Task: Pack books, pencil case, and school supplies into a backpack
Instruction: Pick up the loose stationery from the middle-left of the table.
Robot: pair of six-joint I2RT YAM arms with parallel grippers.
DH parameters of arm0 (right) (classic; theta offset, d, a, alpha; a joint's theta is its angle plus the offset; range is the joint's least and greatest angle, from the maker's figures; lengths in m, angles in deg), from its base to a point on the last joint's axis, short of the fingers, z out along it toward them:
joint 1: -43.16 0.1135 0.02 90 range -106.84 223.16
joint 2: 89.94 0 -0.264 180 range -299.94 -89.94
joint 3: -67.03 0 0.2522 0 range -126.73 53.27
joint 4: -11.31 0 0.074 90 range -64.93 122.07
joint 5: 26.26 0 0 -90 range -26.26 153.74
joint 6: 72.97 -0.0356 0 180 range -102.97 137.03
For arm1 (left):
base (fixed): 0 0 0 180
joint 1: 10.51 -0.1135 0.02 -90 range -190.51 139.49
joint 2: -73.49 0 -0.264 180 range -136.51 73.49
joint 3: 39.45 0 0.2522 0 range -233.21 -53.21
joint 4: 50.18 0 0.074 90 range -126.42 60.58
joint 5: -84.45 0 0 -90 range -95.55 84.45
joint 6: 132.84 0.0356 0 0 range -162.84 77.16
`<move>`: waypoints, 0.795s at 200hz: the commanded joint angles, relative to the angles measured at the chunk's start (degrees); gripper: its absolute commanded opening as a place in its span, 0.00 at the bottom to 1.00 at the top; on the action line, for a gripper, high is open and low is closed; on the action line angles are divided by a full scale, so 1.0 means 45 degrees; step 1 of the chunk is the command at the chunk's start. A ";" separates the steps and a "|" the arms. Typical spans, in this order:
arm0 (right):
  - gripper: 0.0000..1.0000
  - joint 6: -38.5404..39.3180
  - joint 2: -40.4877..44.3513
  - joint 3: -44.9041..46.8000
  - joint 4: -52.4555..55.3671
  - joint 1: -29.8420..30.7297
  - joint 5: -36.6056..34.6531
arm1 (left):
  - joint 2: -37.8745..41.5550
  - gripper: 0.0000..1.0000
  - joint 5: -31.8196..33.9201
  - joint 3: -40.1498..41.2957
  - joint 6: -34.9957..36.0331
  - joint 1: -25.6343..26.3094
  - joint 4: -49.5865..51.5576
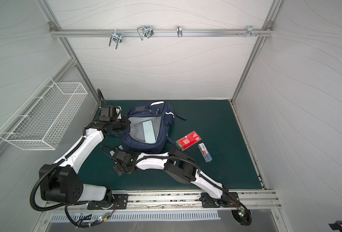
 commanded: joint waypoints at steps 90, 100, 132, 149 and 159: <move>0.58 -0.0630 0.0853 0.2446 0.1156 0.0225 -0.0583 | 0.0626 0.00 -0.0345 -0.0079 -0.0562 -0.0250 -0.1035; 0.55 -0.0775 0.1345 0.2954 0.1191 0.0264 -0.0717 | 0.0651 0.00 -0.0270 -0.0055 -0.0560 -0.0250 -0.1034; 0.46 -0.1418 0.3373 0.5181 0.1513 0.0444 -0.1378 | 0.0574 0.00 -0.0499 -0.0015 -0.0638 -0.0249 -0.1037; 0.44 -0.2042 0.4790 0.6666 0.1574 0.0465 -0.1558 | 0.0535 0.00 -0.0574 0.0040 -0.0705 -0.0250 -0.1090; 0.43 -0.2310 0.5642 0.7520 0.1536 0.0520 -0.1644 | 0.0471 0.00 -0.0702 0.0081 -0.0738 -0.0250 -0.1159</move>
